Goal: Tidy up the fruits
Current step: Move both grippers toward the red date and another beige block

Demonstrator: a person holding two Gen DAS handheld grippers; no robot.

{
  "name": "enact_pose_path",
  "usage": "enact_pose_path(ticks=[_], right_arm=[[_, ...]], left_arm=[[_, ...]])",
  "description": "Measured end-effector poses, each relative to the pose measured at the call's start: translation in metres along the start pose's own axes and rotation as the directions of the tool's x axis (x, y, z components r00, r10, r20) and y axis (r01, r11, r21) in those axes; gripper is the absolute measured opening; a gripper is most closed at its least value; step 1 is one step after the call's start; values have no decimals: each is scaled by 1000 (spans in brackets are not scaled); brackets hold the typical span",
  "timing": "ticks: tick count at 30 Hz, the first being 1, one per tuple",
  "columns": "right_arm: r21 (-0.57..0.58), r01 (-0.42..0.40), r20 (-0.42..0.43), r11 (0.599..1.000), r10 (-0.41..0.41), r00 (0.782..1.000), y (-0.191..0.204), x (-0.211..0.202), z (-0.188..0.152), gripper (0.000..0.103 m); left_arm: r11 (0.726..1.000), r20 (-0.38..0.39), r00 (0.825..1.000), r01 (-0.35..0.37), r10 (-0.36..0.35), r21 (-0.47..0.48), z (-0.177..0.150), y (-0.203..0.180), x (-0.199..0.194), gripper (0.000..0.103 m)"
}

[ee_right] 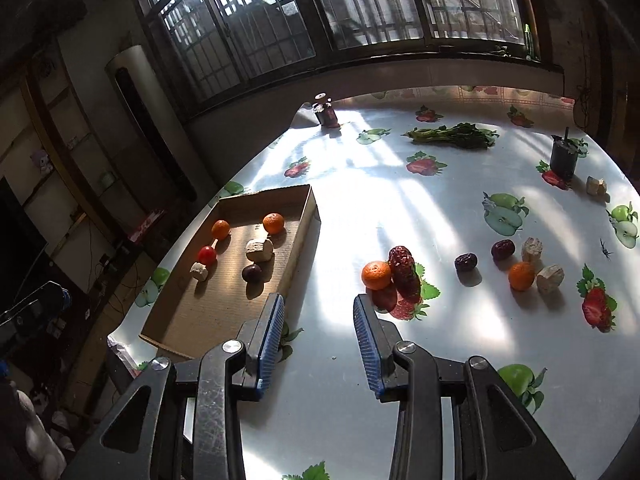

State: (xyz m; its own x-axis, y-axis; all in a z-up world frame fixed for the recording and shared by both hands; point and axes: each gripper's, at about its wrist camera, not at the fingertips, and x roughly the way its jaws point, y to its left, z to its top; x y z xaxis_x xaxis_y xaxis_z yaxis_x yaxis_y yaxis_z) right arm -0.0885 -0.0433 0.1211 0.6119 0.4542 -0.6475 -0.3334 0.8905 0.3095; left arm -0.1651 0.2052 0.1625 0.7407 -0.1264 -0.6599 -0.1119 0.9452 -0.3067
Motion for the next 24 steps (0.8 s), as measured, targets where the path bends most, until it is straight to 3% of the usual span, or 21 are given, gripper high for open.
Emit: enact_pose_path(ticks=[4, 10, 16, 20, 24], right_arm=[[51, 99, 16, 994, -100, 995, -58, -24, -3, 44], [135, 256, -24, 957, -256, 966, -148, -31, -5, 44], [217, 302, -77, 928, -292, 953, -206, -20, 1, 44], [251, 287, -123, 925, -264, 957, -224, 3, 7, 44], [234, 263, -158, 936, -230, 960, -223, 31, 12, 44]], left_arm=[[1000, -87, 996, 18, -17, 18, -2, -19, 46, 77], [999, -181, 983, 40, -34, 30, -5, -41, 112, 77], [993, -253, 966, 71, -45, 95, -11, -71, 160, 77], [987, -266, 962, 95, -57, 132, -9, -85, 181, 75], [974, -266, 963, 93, -35, 208, -7, -99, 203, 64]])
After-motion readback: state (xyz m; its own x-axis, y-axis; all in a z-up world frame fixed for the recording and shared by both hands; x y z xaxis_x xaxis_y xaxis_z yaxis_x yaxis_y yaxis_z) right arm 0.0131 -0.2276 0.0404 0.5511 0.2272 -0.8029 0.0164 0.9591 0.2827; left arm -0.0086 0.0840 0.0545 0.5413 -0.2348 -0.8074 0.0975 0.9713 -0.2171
